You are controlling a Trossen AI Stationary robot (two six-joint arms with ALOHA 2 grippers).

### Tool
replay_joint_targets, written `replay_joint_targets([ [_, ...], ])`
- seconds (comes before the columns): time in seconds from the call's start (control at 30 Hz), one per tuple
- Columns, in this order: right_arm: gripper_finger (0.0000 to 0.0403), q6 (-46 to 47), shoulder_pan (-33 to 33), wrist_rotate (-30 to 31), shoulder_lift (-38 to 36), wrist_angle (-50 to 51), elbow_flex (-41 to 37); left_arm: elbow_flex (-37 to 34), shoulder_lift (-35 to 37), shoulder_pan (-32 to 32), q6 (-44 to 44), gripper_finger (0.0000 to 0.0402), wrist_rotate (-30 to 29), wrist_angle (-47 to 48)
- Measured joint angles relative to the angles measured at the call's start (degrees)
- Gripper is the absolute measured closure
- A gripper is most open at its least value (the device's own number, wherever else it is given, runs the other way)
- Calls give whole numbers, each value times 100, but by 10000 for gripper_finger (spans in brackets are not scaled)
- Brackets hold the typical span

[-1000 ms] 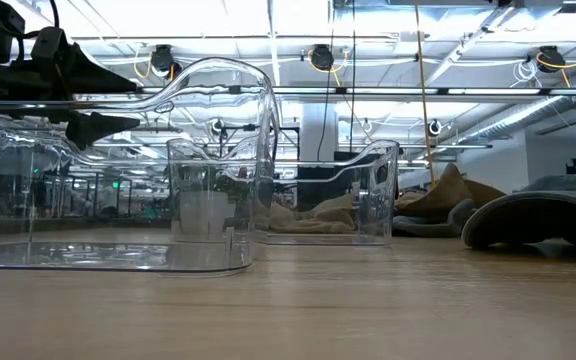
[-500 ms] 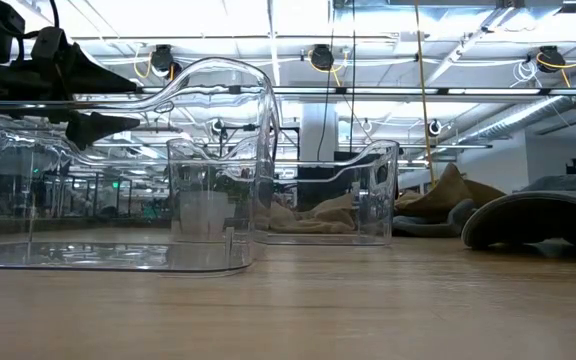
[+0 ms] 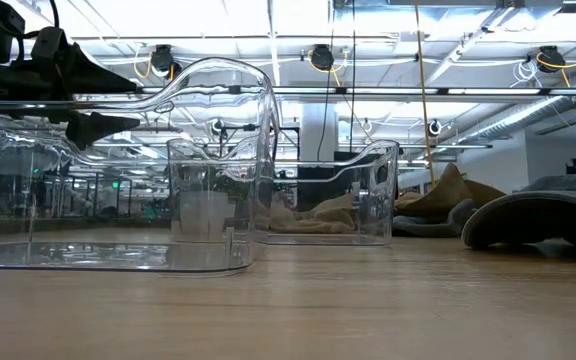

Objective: Pick & Place hat
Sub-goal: Put the top right brown cap into the top transparent bin

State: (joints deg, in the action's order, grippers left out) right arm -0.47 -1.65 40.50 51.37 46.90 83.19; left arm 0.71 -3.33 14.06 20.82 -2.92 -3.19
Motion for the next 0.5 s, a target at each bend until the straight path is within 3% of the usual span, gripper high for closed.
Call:
replay_joint_targets([
  [0.27, 136, -73, -355, -3, 767, 1438, 1374, 0, 2, 0, 0, 23, -2, -2],
  [0.5, 125, -228, -860, -39, 1359, 2691, 2210, 0, 0, -1, 0, 23, -2, -2],
])
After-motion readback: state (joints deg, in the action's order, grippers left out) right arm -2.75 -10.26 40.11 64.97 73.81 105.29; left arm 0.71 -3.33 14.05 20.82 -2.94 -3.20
